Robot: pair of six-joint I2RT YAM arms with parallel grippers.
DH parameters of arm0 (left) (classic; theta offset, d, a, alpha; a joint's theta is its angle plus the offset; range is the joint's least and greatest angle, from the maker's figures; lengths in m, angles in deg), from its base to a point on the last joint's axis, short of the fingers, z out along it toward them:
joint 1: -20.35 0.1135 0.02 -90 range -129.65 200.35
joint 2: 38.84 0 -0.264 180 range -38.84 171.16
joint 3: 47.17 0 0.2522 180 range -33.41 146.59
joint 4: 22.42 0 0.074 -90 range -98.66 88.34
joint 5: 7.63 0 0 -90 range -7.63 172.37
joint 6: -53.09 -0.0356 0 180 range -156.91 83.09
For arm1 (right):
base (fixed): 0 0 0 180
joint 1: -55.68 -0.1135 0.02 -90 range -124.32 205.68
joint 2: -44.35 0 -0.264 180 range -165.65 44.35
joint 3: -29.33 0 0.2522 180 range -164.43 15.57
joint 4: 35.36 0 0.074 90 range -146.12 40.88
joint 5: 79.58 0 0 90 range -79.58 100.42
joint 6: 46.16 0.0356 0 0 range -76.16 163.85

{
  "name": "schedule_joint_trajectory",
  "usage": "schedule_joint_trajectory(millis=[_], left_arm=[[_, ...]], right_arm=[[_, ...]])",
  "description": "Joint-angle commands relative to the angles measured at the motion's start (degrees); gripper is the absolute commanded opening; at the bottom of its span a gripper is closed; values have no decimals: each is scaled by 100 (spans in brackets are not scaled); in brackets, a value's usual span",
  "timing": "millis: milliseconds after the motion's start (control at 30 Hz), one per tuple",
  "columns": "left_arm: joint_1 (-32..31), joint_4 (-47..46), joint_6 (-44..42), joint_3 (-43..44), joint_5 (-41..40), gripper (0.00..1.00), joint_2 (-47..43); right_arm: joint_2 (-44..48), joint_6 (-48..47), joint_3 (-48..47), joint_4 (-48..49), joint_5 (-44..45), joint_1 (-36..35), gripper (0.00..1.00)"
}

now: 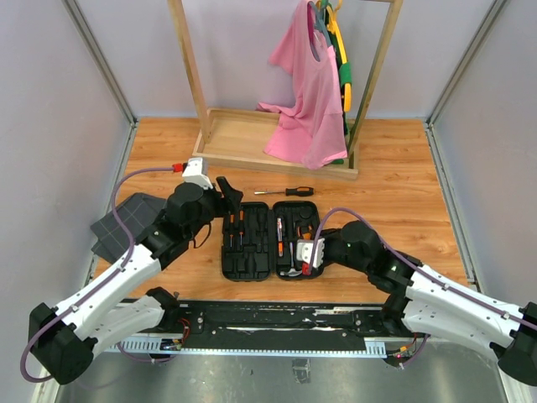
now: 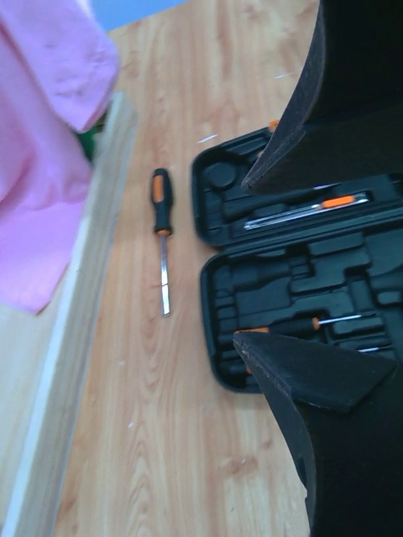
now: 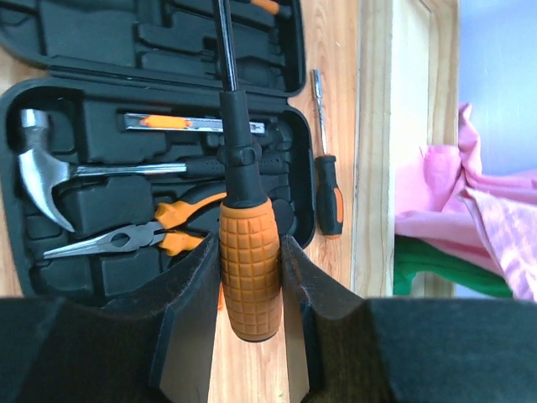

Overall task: Sort the tools into containers
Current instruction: Pick up the screwdriver from the center of the board.

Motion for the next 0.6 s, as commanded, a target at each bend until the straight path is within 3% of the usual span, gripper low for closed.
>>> schedule_joint_trajectory(millis=[0,367,567], left_arm=[[30,641,-116,243,1101,70,83],[-88,904,-410,604,3371,65,435],[-373,1109,-639,705,3590,64,382]], right_arm=[[99,-922,-388,-504,-325,-269,1],[159,-2170,-444,-894,176,-800,1],[129,-2529,-494,-885,548,-908,1]])
